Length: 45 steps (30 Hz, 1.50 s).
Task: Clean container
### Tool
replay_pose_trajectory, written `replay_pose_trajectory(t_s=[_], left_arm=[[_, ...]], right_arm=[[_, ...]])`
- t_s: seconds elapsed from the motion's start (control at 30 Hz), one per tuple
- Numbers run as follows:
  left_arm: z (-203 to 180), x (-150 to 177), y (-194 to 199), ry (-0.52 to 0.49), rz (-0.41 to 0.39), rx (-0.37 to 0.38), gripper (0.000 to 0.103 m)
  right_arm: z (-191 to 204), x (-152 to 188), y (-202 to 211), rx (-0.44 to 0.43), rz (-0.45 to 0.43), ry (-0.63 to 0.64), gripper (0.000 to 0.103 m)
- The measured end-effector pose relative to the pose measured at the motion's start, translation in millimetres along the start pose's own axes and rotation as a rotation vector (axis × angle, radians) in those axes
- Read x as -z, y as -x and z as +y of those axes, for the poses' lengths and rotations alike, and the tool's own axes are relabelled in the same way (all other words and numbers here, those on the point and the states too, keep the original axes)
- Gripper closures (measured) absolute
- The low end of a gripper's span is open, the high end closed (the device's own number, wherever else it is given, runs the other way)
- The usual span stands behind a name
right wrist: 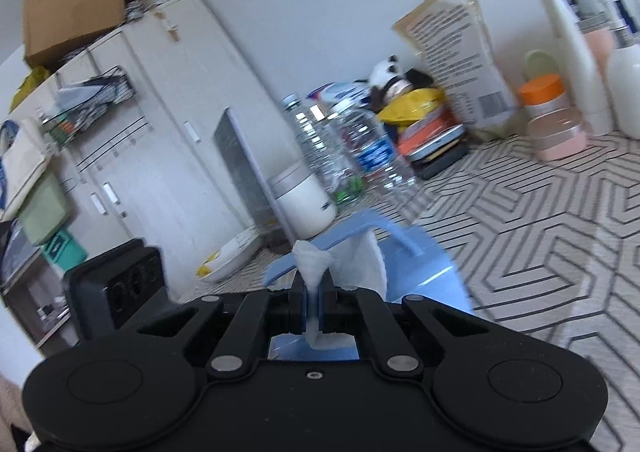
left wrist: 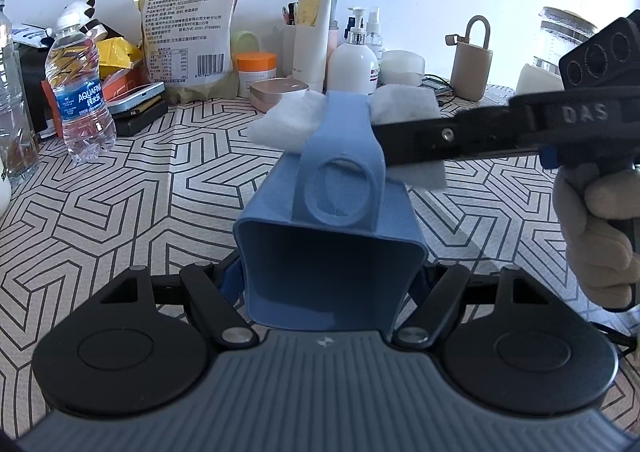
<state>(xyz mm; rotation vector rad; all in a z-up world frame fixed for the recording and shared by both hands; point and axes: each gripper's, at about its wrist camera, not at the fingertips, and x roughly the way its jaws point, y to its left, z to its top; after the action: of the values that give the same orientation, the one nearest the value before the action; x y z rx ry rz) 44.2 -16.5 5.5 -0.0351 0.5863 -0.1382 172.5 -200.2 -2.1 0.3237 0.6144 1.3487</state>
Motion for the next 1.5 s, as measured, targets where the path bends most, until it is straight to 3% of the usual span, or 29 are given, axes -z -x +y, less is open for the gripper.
replay_pose_trajectory(t_s=[0.17,0.6,0.83,1.5], left_arm=[[0,1,0,0.003,0.001,0.0,0.028],[-1,0,-1,0.0,0.003,-0.003,0.028],[-2,1,0,0.0,0.002,-0.002,0.028],[-6,2,6,-0.003,0.002,-0.004,0.028]], right_arm=[[-2,-1,4,0.066,-0.04,-0.003,0.099],[9,3,-6,-0.048,0.023,0.02,0.099],[-3,1,3,0.018,-0.017,-0.024,0.099],[-2,2,-1,-0.03,0.004,-0.038,0.099]])
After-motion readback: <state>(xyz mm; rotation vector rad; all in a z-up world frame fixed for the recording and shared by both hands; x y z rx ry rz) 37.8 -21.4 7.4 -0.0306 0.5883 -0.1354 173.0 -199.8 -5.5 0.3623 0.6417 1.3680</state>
